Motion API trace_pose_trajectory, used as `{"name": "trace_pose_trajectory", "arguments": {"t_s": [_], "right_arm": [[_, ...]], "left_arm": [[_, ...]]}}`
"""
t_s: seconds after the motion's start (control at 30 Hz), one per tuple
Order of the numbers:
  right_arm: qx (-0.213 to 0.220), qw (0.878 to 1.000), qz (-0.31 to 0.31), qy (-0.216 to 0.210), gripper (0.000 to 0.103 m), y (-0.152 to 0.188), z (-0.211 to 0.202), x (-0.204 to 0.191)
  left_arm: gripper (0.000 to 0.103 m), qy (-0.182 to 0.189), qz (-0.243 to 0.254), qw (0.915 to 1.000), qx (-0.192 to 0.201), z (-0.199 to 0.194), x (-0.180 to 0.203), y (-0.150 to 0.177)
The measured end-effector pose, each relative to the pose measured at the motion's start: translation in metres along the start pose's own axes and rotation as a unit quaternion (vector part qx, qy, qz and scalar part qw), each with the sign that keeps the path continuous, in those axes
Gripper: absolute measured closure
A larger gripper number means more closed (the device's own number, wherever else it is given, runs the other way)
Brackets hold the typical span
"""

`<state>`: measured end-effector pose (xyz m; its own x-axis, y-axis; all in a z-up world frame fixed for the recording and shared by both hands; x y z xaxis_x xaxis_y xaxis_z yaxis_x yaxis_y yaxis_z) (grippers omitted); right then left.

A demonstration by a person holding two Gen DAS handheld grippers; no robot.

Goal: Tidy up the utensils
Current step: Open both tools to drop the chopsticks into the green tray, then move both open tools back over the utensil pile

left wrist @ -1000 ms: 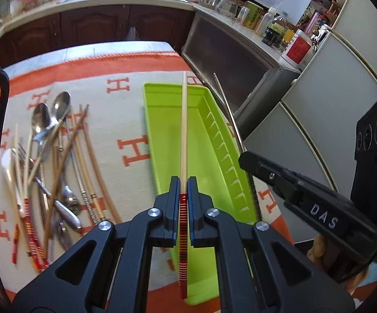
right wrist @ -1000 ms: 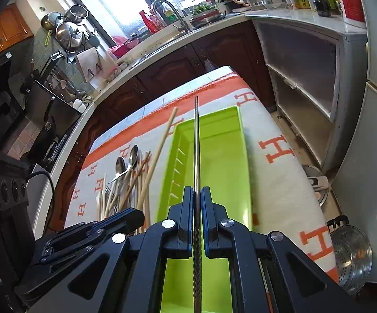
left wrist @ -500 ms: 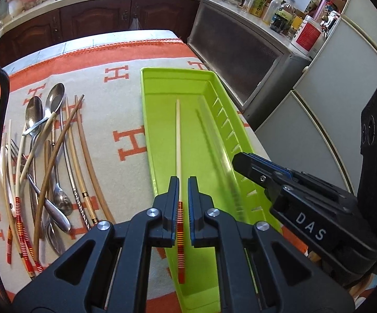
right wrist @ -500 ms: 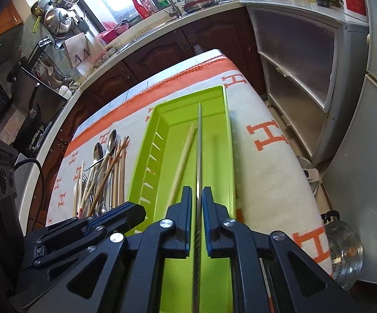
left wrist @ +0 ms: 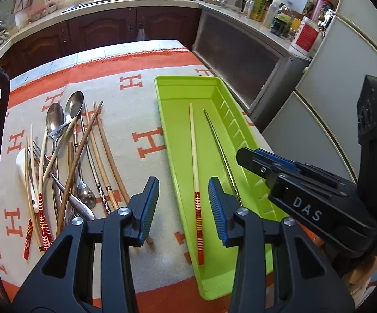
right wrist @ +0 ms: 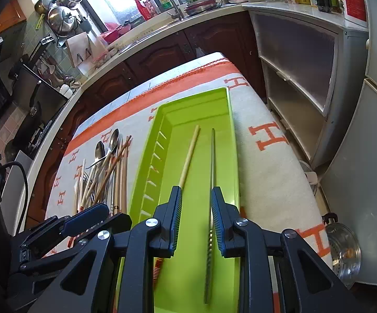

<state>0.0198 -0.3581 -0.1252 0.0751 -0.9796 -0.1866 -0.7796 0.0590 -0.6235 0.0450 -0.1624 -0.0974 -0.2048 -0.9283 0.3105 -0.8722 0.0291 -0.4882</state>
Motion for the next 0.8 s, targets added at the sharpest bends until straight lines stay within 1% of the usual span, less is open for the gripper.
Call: {"name": "trace_pose_trajectory", "arguments": {"t_s": [0.17,0.3,0.4,0.47,0.53,0.7,0.8], "right_arm": [[0.003,1.000,-0.011,0.001,0.080,0.001,-0.006,-0.012],[0.009,1.000,-0.027,0.000,0.080,0.001,-0.013,-0.027],[0.014,0.999,-0.041,0.000,0.080,0.000,-0.018,-0.038],[0.019,0.998,-0.055,0.008,0.080,0.000,-0.024,-0.049],[0.024,0.997,-0.069,0.012,0.078,0.000,-0.029,-0.062],[0.034,0.994,-0.102,0.011,0.072,0.001,-0.041,-0.099],[0.036,0.993,-0.117,0.004,0.068,0.001,-0.047,-0.122]], "left_arm": [[0.067,0.002,0.002,0.9999,0.011,-0.018,-0.005,0.000],[0.067,0.003,-0.019,0.9998,0.008,-0.031,-0.017,-0.001],[0.067,0.001,-0.037,0.9992,0.015,-0.041,-0.029,-0.002],[0.067,0.003,-0.048,0.9987,0.019,-0.049,-0.038,-0.002],[0.067,0.000,-0.060,0.9979,0.025,-0.057,-0.048,-0.001],[0.067,-0.011,-0.073,0.9966,0.038,-0.073,-0.071,0.002],[0.067,-0.018,-0.081,0.9955,0.045,-0.082,-0.086,0.005]]}}
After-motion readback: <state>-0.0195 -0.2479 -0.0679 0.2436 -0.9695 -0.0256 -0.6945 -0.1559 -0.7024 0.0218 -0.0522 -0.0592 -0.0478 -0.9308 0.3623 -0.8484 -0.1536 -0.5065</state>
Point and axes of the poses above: each gripper's, at about its wrist camera, not at the fingertips, and z roughly the way its jaws point, x to its right, y to its underside, the point moved 3 cm from there along z, roughly the way its jaws point, and after that the axes turned 15 degrees about -z, right-handed, at the moved point
